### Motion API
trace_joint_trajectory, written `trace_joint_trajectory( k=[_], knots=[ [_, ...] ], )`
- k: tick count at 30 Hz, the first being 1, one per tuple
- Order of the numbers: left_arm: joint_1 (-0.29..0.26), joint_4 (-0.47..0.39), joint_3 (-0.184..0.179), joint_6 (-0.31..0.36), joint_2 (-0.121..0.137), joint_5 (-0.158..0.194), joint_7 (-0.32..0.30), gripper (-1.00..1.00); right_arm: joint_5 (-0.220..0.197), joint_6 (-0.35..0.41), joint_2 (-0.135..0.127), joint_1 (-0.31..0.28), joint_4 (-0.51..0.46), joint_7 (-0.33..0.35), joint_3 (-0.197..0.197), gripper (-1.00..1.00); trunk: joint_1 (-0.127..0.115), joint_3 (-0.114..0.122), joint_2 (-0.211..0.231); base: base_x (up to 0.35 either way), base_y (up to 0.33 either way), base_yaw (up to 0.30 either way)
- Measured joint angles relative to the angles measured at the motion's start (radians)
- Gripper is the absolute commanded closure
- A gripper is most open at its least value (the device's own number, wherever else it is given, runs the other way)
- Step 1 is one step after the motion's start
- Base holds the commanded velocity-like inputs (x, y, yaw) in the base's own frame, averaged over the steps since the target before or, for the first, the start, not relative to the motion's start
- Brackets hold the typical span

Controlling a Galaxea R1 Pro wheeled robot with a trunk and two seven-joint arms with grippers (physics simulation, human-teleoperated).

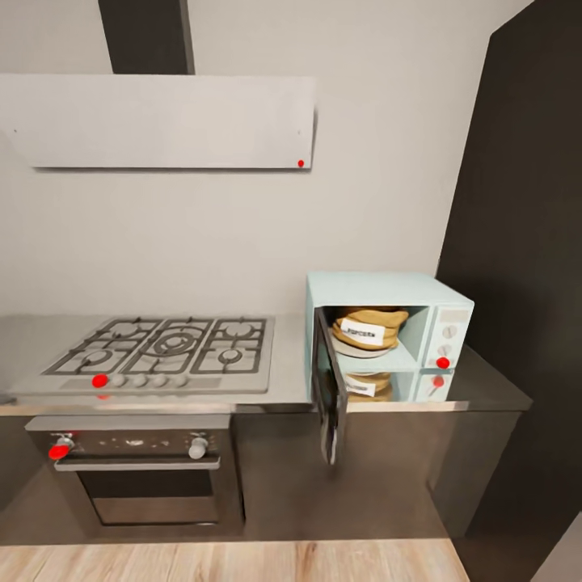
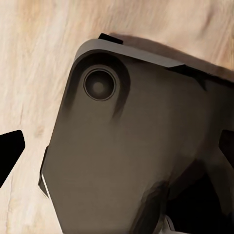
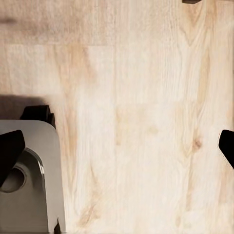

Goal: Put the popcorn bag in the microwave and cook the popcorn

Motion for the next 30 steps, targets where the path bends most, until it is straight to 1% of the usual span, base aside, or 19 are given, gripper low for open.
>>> trace_joint_trajectory(
  k=[5,9,11,12,13,15,16,17,18,19,22,23,25,26,29,30],
  knots=[
    [0.000,0.000,0.000,-0.002,0.000,0.004,0.004,-1.00,0.000,-0.001,-0.001,0.012,0.000,0.000,0.000,-1.00,0.000,0.000,0.000,0.176,-0.229,0.000],
    [0.000,-0.001,0.003,-0.006,0.001,0.004,0.009,-1.00,0.000,-0.001,-0.001,0.013,0.000,0.000,0.000,-1.00,0.000,0.000,0.000,0.054,-0.065,0.000],
    [0.000,-0.014,0.000,-0.007,0.002,-0.001,0.008,-1.00,0.000,0.001,-0.001,0.013,0.000,0.000,0.000,-1.00,0.000,0.000,0.000,0.008,-0.010,0.000],
    [-0.001,-0.074,-0.004,-0.003,0.004,-0.008,0.011,-1.00,0.000,0.002,-0.001,0.013,0.000,0.000,0.000,-1.00,0.000,0.000,0.000,0.003,-0.004,0.000],
    [0.000,-0.095,-0.004,-0.001,0.006,-0.008,0.011,-1.00,0.000,0.002,-0.001,0.013,0.000,0.000,0.000,-1.00,0.000,0.000,0.000,0.002,-0.002,0.000],
    [0.000,-0.180,-0.005,0.013,0.015,-0.009,0.010,-1.00,-0.001,0.003,-0.001,0.013,0.000,0.000,0.000,-1.00,0.000,0.000,0.000,0.001,-0.001,0.000],
    [0.000,-0.206,-0.005,0.020,0.018,-0.010,0.010,-1.00,-0.001,0.003,-0.001,0.013,0.000,0.000,0.000,-1.00,0.000,0.000,0.000,0.000,0.000,0.000],
    [-0.001,-0.309,-0.005,0.076,0.032,-0.012,0.010,-1.00,-0.001,0.005,0.000,0.013,0.000,0.000,0.000,-1.00,0.000,0.000,0.000,0.000,0.000,0.000],
    [-0.001,-0.385,-0.005,0.119,0.039,-0.013,0.010,-1.00,-0.003,0.006,0.000,0.013,0.000,0.000,-0.001,-1.00,0.000,0.000,0.000,0.000,0.000,0.000],
    [-0.001,-0.484,-0.005,0.198,0.046,-0.015,0.011,-1.00,-0.005,0.005,-0.001,0.013,0.000,-0.001,-0.002,-1.00,0.000,0.000,0.000,0.000,0.000,0.000],
    [-0.001,-0.718,-0.003,0.362,0.052,-0.019,0.011,-1.00,-0.008,0.004,-0.002,0.013,0.000,-0.001,-0.007,-1.00,0.000,0.000,0.000,0.000,0.000,0.000],
    [0.000,-0.845,-0.002,0.445,0.053,-0.019,0.011,-1.00,-0.009,0.006,-0.002,0.013,-0.001,-0.002,-0.009,-1.00,0.000,0.000,0.000,0.000,0.000,0.000],
    [0.000,-1.023,-0.001,0.525,0.053,-0.019,0.011,-1.00,-0.008,0.006,-0.002,0.013,-0.001,-0.007,-0.009,-1.00,0.000,0.000,0.000,0.000,0.000,0.000],
    [0.000,-1.095,-0.001,0.554,0.052,-0.019,0.011,-1.00,-0.008,0.006,-0.002,0.013,-0.001,-0.009,-0.010,-1.00,0.000,0.000,0.000,0.000,0.000,0.000],
    [0.000,-1.281,-0.001,0.647,0.052,-0.018,0.011,-1.00,-0.006,0.003,-0.002,0.013,-0.002,-0.011,-0.009,-1.00,0.000,0.000,0.000,0.000,0.000,0.000],
    [-0.007,-1.344,-0.001,0.690,0.051,-0.018,0.010,-1.00,-0.004,0.002,-0.001,0.013,-0.002,-0.011,-0.008,-1.00,0.000,0.000,0.000,0.000,0.000,0.000]
  ],
)
